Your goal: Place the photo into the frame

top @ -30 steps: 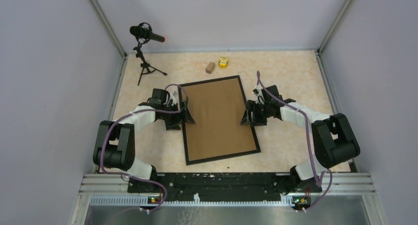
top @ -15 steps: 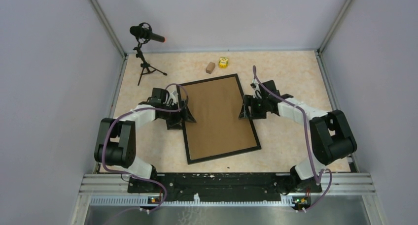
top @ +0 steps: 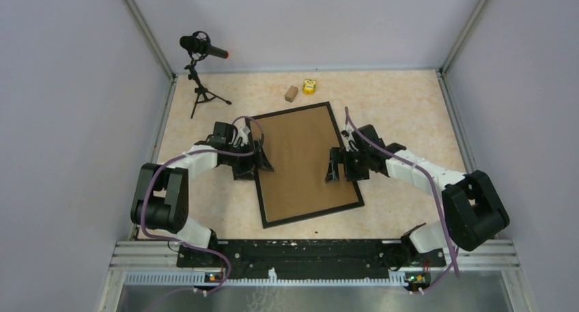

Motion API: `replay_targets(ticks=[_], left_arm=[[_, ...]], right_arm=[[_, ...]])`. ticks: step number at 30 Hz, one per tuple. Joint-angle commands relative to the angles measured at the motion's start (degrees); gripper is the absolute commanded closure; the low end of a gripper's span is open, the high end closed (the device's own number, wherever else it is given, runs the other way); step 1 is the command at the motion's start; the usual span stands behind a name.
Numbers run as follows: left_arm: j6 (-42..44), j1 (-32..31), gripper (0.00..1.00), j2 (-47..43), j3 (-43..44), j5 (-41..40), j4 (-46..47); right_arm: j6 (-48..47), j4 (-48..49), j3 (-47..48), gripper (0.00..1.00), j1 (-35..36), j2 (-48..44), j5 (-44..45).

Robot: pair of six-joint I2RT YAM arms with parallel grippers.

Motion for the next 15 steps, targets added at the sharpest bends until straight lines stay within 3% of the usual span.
replay_targets(ticks=[1,6,11,15], left_arm=[[-0.73,-3.74,0.03,-0.02,-1.06,-0.51,0.32],[-0.52,-4.24,0.01,-1.77,-0.67,-2.84,-0.66],[2.02,-4.07,0.01,0.51,1.63,-4.58,-3.12],[3.84,-4.06,0.02,4.07,4.74,-4.63,-4.82]], right_arm=[[-0.88,0.47,7.15,0.09,-2.62,2.19,4.52],[-2.27,-0.24,10.73,0.05,-9.09,6.08,9.45],[-3.04,2.18,9.16,0.06,-10.31,10.23,6.11],[-0.9,7.49,3.7,0.14,-10.31,10.22,-1.81]])
